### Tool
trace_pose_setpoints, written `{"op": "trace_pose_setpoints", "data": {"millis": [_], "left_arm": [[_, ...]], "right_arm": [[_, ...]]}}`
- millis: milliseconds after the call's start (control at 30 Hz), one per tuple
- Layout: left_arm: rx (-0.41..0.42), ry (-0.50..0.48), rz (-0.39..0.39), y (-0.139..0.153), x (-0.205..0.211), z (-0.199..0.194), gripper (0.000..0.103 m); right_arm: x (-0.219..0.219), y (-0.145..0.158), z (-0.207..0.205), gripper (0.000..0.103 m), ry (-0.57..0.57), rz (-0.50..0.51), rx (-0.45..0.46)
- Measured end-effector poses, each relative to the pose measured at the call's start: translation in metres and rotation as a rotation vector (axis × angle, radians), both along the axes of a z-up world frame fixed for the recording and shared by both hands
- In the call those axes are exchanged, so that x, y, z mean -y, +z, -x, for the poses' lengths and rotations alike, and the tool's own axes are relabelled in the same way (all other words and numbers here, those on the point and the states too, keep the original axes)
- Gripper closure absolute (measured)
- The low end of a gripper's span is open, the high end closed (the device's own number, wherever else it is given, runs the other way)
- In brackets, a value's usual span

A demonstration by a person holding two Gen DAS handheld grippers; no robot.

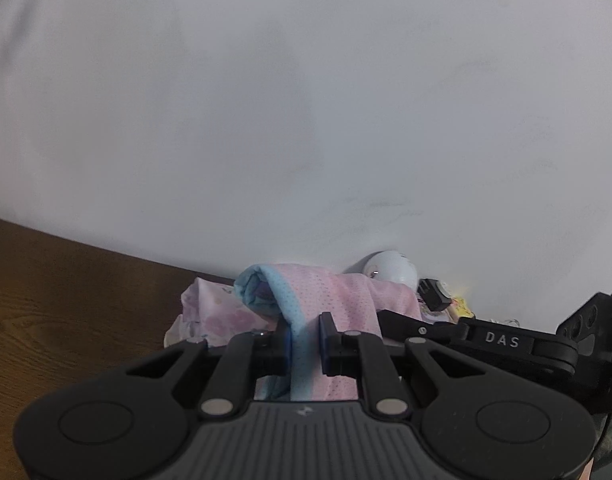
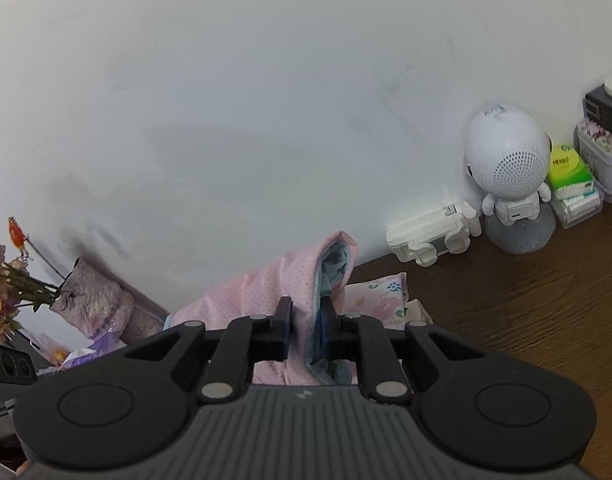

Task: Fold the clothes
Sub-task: 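Carry the pink bundle onto the folded clothes stack and open both grippers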

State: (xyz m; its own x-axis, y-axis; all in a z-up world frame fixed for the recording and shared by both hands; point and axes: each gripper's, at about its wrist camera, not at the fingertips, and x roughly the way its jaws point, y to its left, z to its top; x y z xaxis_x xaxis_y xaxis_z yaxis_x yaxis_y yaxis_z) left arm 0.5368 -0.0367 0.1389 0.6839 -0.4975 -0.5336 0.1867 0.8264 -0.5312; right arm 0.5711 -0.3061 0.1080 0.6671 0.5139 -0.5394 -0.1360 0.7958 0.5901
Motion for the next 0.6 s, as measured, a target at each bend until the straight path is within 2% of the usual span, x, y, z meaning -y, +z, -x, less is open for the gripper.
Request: {"op": "trace_pose_setpoints", "data": {"millis": [367,467,567,600], "left_arm": [[-0.057,0.004,0.035,-0.018,-0.009,-0.030,0.091],[-0.062,0.006,0.043,-0.018,-0.010,-0.030,0.090],[-0.059,0.025,0.072,-0.019,-0.014,-0.030,0.079],[-0.050,0.034,0.063,-0.017,-0.016,-0.029,0.068]], "right_arm": [[0.014,-0.025,-0.010,0.090,-0.010,-0.057,-0.037],[0.016,-0.030,-0.012,0.086,-0.014,-0.067,-0.044],[0.025,-0.032,-0.011,0.073,-0.026,-0.095,-0.046],[0.030,-0.030,-0.009,0.066,-0.034,-0.098,-0.034]]}}
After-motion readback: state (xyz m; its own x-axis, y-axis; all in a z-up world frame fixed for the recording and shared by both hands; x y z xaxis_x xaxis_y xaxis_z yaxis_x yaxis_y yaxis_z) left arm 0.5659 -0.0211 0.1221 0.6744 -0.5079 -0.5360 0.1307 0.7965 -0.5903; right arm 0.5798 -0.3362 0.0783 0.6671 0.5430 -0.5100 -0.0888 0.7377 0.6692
